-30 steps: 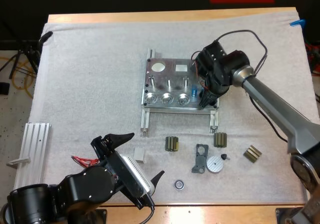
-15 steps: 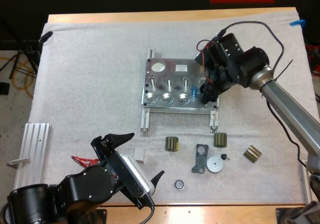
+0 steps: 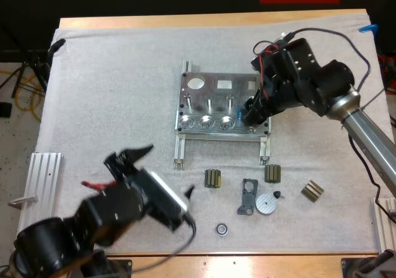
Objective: Load cells from left to right
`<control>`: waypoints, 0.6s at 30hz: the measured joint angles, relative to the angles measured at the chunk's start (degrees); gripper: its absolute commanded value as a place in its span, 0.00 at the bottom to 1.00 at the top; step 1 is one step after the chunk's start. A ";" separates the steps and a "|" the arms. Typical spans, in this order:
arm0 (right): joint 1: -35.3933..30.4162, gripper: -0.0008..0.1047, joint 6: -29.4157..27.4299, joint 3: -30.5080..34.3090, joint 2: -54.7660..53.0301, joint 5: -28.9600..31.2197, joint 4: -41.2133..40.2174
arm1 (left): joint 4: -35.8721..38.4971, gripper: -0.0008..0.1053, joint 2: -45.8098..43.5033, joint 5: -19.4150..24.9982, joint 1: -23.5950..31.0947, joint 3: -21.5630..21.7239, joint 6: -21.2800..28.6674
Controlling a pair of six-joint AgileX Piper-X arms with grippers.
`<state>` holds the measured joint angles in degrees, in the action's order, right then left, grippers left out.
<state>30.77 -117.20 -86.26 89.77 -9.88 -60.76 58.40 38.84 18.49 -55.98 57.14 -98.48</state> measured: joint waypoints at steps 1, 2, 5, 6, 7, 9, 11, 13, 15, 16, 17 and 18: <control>-0.19 0.61 0.00 0.20 -0.47 0.81 0.65 | -1.95 0.93 0.54 -2.02 2.91 0.00 2.16; -0.60 0.61 0.24 0.34 -0.78 1.81 1.14 | -3.58 0.93 0.98 -4.54 6.48 0.00 4.02; -2.38 0.61 0.23 0.32 -0.81 2.63 1.81 | -7.08 0.93 2.41 -10.57 14.22 0.00 6.83; -2.91 0.61 0.23 0.32 -0.81 2.68 1.86 | -7.49 0.93 2.74 -11.72 15.96 0.00 7.15; -3.91 0.61 0.93 0.51 -0.81 2.73 2.01 | -8.34 0.93 3.29 -13.86 19.40 0.00 8.15; -5.43 0.61 1.58 0.54 -0.81 2.73 2.44 | -9.42 0.93 4.14 -16.07 24.36 0.00 9.44; -7.81 0.61 2.12 0.73 -1.33 2.82 3.31 | -10.63 0.93 4.85 -18.49 29.84 0.00 10.77; -9.65 0.61 2.56 0.69 -1.90 2.82 4.17 | -11.81 0.93 5.34 -19.84 33.89 0.00 11.25; -11.89 0.61 2.84 0.69 -2.93 2.82 4.45 | -12.69 0.93 5.79 -20.95 37.14 0.00 12.03; -13.40 0.61 2.84 0.93 -3.77 2.82 4.52 | -12.83 0.93 6.01 -21.97 39.37 0.00 12.63; -14.64 0.61 2.83 0.98 -4.65 2.82 4.50 | -12.81 0.93 6.22 -23.42 41.29 0.00 13.20; -15.44 0.61 2.83 0.95 -5.17 2.82 4.50 | -12.81 0.93 6.29 -23.88 41.87 0.00 13.29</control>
<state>15.32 -114.37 -85.30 84.60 -7.06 -56.26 45.59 45.13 -5.39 -14.11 57.14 -85.19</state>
